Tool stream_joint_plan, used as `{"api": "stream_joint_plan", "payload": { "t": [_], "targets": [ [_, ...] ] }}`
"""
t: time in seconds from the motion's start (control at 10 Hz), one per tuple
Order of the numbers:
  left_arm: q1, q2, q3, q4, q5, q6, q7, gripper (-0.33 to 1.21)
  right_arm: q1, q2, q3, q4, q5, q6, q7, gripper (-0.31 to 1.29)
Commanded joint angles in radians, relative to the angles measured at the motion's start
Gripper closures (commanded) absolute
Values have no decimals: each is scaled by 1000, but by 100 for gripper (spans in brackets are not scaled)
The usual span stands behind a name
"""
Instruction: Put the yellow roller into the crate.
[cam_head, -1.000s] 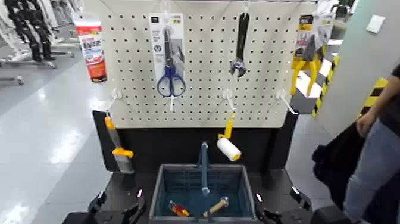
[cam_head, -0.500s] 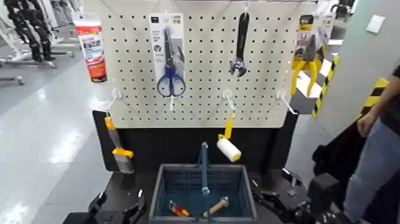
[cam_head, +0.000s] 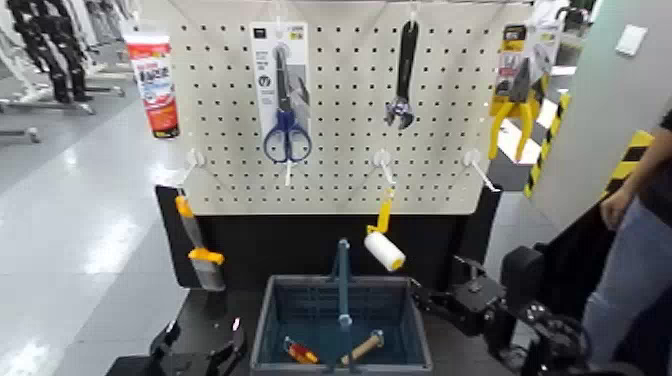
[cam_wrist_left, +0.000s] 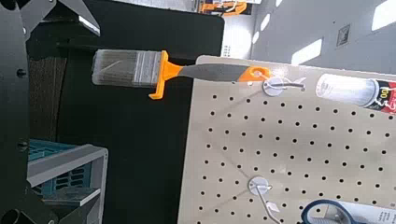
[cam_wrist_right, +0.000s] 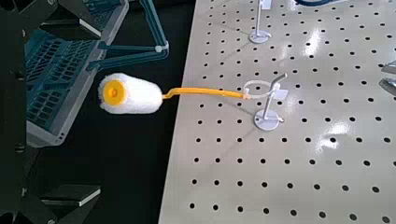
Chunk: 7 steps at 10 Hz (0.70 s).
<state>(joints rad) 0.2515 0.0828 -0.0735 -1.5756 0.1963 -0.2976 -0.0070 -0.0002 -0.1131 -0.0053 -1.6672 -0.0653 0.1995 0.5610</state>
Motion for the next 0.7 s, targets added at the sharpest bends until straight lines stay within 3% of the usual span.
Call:
{"api": "stream_joint_plan", "payload": {
  "t": [0.1,0.4,0.7],
  "targets": [
    [-1,0,-2,2,0,3,-1,11,-86,-22,18,76,-13,1,40,14],
    [-6,0,-3,5,0,3,-1,11,-187,-49,65,176,-24,-26,65,14],
    [-8,0,-6,9,2,3,-1,11,-264,-57,108,274,-37,-65,85,14]
  ]
}}
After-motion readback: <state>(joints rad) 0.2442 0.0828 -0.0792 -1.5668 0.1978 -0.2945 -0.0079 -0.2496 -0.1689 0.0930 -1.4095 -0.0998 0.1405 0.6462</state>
